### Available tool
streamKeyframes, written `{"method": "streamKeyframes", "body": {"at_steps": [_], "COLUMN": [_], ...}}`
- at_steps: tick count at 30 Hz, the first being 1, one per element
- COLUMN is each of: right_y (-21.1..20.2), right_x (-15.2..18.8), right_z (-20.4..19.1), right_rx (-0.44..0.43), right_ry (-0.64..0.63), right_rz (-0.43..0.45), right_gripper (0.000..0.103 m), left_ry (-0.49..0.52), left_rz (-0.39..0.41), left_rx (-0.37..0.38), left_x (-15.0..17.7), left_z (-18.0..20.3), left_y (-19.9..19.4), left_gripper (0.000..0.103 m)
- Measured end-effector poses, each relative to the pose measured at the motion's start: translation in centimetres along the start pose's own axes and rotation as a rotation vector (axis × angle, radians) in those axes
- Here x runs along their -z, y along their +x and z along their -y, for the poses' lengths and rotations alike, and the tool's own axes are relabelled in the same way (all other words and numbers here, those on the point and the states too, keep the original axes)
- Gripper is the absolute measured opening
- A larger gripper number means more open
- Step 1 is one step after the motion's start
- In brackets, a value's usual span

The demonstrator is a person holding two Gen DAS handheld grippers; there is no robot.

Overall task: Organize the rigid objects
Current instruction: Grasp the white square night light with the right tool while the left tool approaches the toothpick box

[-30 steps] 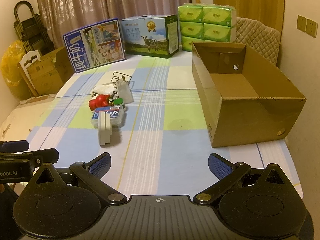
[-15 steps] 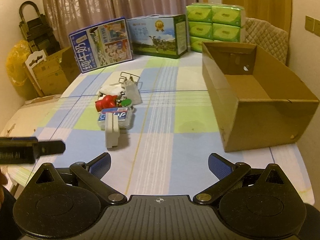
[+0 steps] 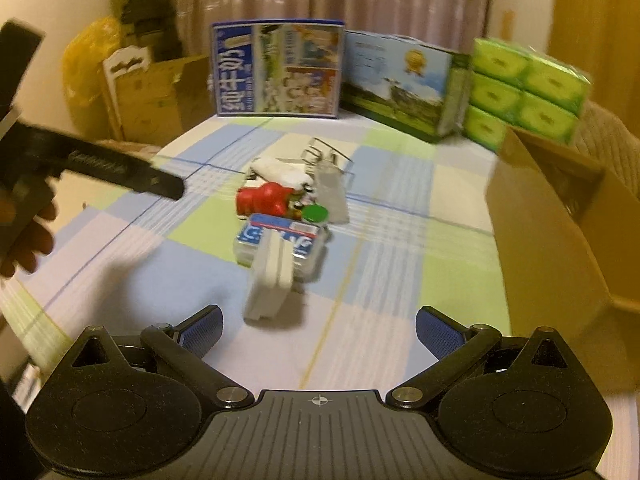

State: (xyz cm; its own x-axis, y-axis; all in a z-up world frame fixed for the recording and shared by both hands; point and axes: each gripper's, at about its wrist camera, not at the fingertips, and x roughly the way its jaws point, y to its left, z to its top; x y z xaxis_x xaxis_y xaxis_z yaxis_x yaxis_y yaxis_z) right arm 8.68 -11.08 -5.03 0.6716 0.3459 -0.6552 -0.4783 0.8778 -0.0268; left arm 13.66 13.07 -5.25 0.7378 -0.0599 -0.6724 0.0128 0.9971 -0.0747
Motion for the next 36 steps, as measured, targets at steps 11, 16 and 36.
{"method": "streamKeyframes", "body": {"at_steps": [11,16,36], "right_y": [7.8,10.3,8.4], "right_x": [0.0,0.4,0.4], "right_z": [-4.1,-5.0,3.2], "right_rx": [0.02,0.062,0.198], "right_ry": [-0.266,-0.338,-0.092], "right_rz": [-0.001,-0.03,-0.003], "right_gripper": [0.078,0.075,0.068], "left_ry": [0.051,0.114,0.155], "left_rz": [-0.078,-0.111,-0.085], "left_rx": [0.01,0.011,0.101], "left_x": [1.0,1.6,0.8], "left_z": [-1.3,-0.4,2.6], "left_y": [3.3,3.9,5.2], "left_gripper": [0.092,0.092,0.092]}}
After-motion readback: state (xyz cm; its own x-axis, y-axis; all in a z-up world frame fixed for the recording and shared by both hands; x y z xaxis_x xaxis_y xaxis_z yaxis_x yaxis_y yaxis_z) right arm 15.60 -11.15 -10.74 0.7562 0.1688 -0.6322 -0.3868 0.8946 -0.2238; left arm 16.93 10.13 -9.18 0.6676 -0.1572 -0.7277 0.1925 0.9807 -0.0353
